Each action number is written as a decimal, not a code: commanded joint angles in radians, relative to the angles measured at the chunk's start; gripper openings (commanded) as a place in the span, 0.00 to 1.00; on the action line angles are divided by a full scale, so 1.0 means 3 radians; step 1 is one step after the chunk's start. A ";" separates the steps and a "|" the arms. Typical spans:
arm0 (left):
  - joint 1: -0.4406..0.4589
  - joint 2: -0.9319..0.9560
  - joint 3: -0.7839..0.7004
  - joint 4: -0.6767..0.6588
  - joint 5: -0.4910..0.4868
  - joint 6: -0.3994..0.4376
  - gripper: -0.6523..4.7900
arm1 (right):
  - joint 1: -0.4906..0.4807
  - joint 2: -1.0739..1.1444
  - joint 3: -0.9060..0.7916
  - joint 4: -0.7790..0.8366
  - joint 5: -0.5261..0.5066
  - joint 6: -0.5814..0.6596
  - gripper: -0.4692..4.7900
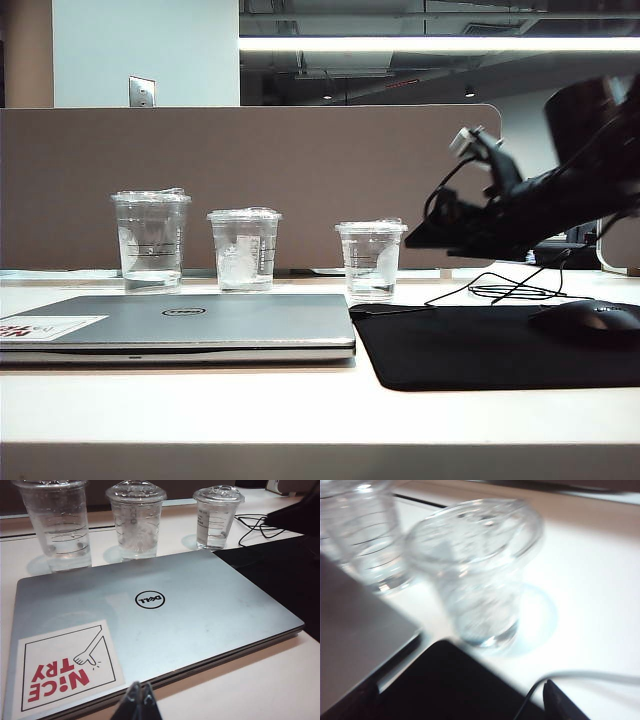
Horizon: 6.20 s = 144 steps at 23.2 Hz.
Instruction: Pick up the coffee cup on the right and place it on the right side of the laptop.
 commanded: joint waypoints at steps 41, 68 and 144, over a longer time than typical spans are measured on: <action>0.0003 0.0000 0.0009 -0.0023 0.0003 0.0014 0.11 | 0.0465 0.1197 0.1406 0.0188 0.0207 -0.0057 1.00; 0.0003 0.0000 0.0009 -0.0020 0.0003 0.0014 0.11 | 0.0492 0.0980 0.1386 0.0329 0.0169 0.0160 0.66; -0.0334 0.0000 0.0010 0.0139 0.0013 0.0014 0.11 | 0.0500 -0.1884 -0.1164 -0.1353 0.0645 -0.0034 1.00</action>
